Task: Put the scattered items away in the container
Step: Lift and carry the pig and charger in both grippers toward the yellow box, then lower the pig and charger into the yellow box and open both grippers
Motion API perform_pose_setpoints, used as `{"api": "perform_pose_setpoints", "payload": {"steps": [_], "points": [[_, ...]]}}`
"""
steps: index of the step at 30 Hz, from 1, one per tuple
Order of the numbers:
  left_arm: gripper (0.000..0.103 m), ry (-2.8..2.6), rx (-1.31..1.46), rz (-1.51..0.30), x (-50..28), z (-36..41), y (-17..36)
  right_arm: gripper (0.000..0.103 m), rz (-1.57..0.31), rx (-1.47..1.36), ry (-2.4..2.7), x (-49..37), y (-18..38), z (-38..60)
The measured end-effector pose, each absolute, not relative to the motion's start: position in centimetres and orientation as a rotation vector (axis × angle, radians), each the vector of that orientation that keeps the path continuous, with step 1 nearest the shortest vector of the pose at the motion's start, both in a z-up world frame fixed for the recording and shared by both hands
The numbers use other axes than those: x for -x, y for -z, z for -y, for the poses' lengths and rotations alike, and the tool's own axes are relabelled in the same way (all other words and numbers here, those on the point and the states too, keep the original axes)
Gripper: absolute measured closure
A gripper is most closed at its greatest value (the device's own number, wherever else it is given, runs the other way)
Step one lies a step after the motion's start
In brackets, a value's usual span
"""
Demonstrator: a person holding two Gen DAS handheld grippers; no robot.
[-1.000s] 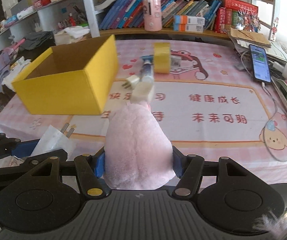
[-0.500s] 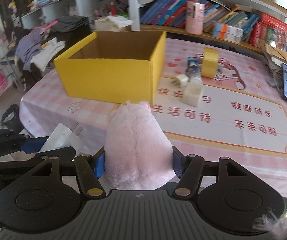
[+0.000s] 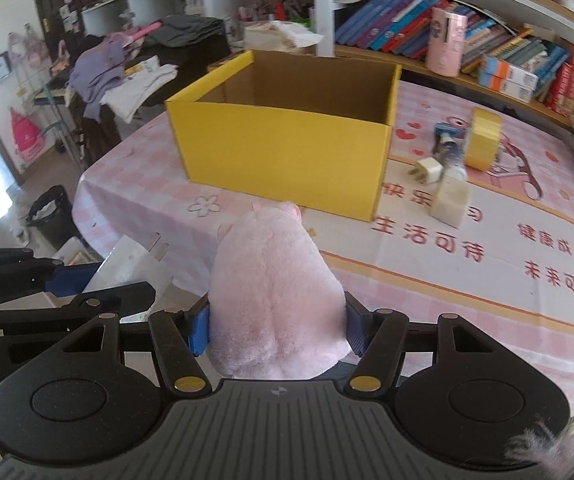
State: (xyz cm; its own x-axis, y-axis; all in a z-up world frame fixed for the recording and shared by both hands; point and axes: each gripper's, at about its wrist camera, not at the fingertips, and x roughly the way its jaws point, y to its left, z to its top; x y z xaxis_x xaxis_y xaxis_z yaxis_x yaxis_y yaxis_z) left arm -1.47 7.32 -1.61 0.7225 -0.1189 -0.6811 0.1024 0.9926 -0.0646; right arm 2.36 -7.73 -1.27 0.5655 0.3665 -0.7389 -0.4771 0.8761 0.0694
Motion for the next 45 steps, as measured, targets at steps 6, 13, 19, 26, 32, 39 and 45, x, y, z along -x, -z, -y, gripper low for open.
{"api": "perform_pose_setpoints", "payload": {"steps": [6, 13, 19, 26, 32, 39, 45], "points": [[0.079, 0.101, 0.032, -0.765, 1.1, -8.3, 1.9, 0.042, -0.846, 0.158, -0.522, -2.7, 1.4, 6.8], [0.079, 0.090, 0.020, -0.770, 0.7, -8.4, 2.0, 0.042, -0.845, 0.155, -0.532, -3.2, 1.7, 6.4], [0.079, 0.081, 0.009, -0.751, 0.5, -8.6, 1.5, 0.042, -0.809, 0.154, -0.550, -3.6, 1.2, 6.1], [0.079, 0.069, -0.021, -0.684, -1.0, -8.8, -0.4, 0.042, -0.695, 0.177, -0.574, -4.9, -1.2, 5.7], [0.079, 0.067, -0.039, -0.622, -3.7, -8.9, -2.4, 0.042, -0.619, 0.184, -0.589, -7.7, -3.6, 5.6], [0.078, 0.104, -0.108, -0.550, -8.7, -8.4, -4.7, 0.042, -0.545, 0.152, -0.599, -12.9, -6.8, 5.3], [0.078, 0.113, -0.163, -0.521, -14.3, -8.2, -5.6, 0.042, -0.517, 0.172, -0.587, -18.7, -7.7, 4.2]]}}
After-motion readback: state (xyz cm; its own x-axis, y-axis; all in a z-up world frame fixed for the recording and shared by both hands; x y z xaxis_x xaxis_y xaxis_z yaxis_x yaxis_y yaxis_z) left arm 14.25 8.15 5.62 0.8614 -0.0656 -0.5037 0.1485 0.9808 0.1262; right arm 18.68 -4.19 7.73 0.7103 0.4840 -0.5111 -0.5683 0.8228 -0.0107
